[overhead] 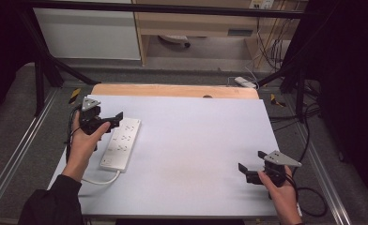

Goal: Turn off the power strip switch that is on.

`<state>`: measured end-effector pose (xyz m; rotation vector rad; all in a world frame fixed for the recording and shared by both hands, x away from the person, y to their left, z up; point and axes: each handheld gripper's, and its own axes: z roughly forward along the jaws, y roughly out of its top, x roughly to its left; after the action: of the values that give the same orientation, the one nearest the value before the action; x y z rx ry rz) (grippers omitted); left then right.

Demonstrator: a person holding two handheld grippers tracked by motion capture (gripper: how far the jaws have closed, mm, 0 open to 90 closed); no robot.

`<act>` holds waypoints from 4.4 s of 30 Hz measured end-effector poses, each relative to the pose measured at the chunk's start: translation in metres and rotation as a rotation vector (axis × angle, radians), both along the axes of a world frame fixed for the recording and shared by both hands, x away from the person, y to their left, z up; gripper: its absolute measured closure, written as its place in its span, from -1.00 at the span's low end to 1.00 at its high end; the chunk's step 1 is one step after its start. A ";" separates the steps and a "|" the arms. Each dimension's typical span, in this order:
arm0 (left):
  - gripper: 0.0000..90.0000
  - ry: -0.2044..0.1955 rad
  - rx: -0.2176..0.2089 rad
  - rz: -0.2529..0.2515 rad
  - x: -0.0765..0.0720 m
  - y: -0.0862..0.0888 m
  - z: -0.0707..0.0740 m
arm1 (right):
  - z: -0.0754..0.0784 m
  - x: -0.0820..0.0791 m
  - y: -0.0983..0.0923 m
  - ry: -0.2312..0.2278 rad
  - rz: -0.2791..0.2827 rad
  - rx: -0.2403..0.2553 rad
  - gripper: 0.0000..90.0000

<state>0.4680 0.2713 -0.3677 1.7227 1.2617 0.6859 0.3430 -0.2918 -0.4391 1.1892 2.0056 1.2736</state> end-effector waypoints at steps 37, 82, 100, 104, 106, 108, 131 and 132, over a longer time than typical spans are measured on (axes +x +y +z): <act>0.38 0.078 -0.010 0.017 0.020 0.002 -0.036 | 0.001 0.000 0.000 0.001 0.011 0.004 -0.91; 1.00 0.129 -0.025 0.010 0.031 0.013 -0.049 | 0.001 -0.001 0.003 0.000 0.020 -0.005 -0.91; 1.00 0.159 -0.002 -0.020 0.034 0.011 -0.056 | 0.001 -0.001 0.003 0.001 0.022 -0.006 -0.91; 1.00 0.169 0.005 -0.032 0.036 0.008 -0.059 | 0.001 -0.001 0.002 0.001 0.019 -0.001 -0.91; 1.00 0.174 0.017 -0.037 0.036 0.006 -0.060 | 0.001 -0.001 0.002 -0.001 0.021 -0.003 -0.91; 1.00 0.172 0.030 -0.045 0.036 0.004 -0.061 | 0.001 -0.001 0.002 0.002 0.021 0.000 -0.91; 1.00 0.172 0.043 -0.049 0.037 0.000 -0.063 | 0.001 -0.001 0.003 -0.001 0.026 0.000 -0.91; 1.00 0.172 0.042 -0.048 0.037 0.000 -0.063 | 0.001 -0.001 0.003 -0.003 0.027 -0.003 -0.91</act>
<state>0.5054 0.2711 -0.4309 1.8723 1.3260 0.5492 0.3421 -0.2892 -0.4380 1.1614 2.0275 1.2840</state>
